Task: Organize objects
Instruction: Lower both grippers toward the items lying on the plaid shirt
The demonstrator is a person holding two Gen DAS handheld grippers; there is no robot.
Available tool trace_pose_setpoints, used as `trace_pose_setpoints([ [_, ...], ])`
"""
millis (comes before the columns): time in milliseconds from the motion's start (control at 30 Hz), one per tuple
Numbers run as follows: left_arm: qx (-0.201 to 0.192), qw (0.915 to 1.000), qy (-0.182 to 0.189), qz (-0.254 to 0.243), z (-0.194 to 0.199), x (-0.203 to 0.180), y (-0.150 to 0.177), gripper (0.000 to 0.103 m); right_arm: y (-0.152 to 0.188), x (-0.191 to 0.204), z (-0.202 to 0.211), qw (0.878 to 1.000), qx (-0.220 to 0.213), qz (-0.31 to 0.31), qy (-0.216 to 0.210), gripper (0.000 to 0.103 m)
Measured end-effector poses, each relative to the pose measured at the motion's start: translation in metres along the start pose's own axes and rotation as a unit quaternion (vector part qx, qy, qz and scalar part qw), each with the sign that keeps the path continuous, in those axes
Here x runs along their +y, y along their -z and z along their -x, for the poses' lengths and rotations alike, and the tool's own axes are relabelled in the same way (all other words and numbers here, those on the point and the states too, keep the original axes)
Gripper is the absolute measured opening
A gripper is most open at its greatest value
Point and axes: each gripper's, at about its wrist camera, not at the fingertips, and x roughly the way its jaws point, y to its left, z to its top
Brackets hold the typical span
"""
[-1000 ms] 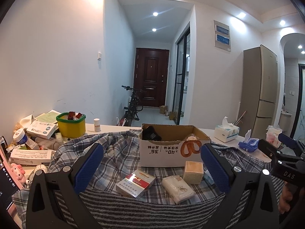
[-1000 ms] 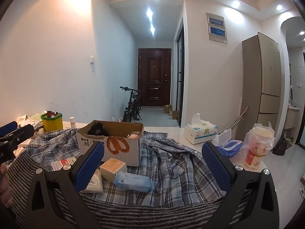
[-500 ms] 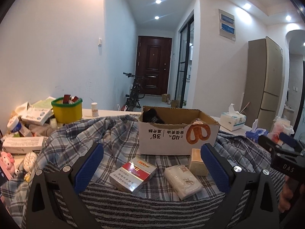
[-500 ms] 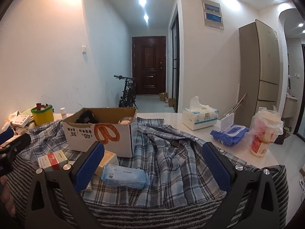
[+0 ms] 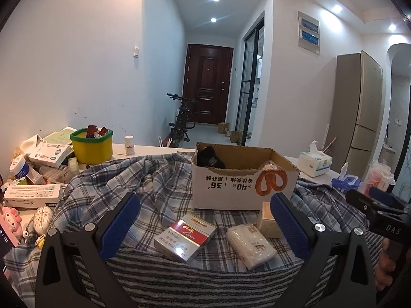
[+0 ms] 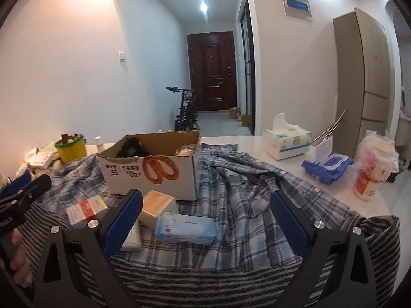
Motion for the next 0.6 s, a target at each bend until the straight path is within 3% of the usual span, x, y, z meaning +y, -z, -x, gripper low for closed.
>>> trace_pose_setpoints([
  [133, 0.002, 0.9997, -0.02, -0.015, -0.006, 0.001, 0.007, 0.103, 0.006, 0.01, -0.012, 1.0, 0.018, 0.008, -0.006, 0.097],
  [267, 0.003, 1.0, -0.009, 0.001, -0.006, 0.007, 0.008, 0.103, 0.012, 0.017, -0.032, 0.998, 0.058, 0.015, -0.03, 0.095],
  [600, 0.023, 0.9991, -0.02, -0.03, -0.015, -0.006, 0.013, 0.103, 0.024, 0.013, -0.073, 0.988, 0.147, 0.005, -0.055, 0.091],
])
